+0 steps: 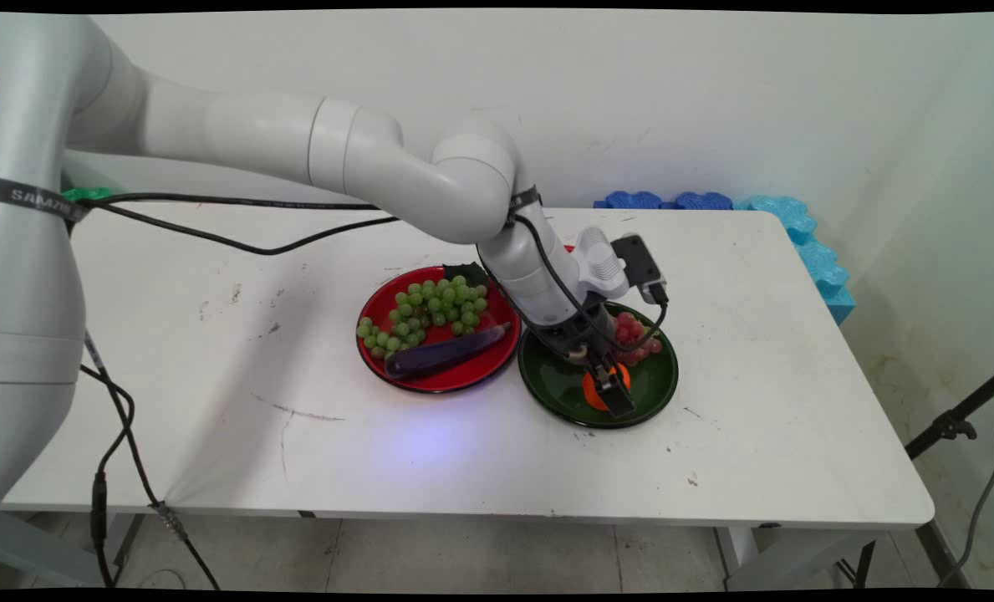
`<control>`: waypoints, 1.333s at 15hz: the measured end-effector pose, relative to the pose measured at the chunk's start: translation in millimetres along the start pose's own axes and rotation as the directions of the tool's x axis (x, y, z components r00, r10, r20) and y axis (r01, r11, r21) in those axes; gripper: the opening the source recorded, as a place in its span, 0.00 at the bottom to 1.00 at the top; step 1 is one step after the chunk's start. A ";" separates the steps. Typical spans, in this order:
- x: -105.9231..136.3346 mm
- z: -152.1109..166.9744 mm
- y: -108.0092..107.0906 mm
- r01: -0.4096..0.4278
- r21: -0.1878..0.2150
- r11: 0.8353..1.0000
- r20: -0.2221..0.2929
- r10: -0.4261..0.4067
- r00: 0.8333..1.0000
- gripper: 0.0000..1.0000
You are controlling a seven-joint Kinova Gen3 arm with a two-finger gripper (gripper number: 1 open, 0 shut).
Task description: Pick up the mandarin from the green plate, then place the picked object on the table
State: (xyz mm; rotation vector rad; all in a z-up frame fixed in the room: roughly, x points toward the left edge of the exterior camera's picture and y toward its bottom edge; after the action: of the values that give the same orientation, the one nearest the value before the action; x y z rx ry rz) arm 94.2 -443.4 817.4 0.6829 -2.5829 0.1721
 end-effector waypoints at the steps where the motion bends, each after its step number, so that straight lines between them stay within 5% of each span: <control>1: 0.0 2.0 0.0 -0.005 0.001 1.000 -0.001 0.005 1.000 1.00; 2: -0.1 3.0 -0.1 -0.009 0.001 1.000 -0.002 0.009 1.000 0.00; 11: 9.5 -8.3 -6.0 -0.048 0.004 0.999 -0.035 0.049 0.998 0.00; 20: 13.3 -97.7 -5.7 -0.076 -0.002 0.997 -0.111 0.075 0.991 0.00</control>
State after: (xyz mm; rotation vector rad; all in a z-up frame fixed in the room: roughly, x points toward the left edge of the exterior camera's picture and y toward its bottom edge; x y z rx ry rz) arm 126.0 -431.6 910.2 0.5578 -2.5026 0.2199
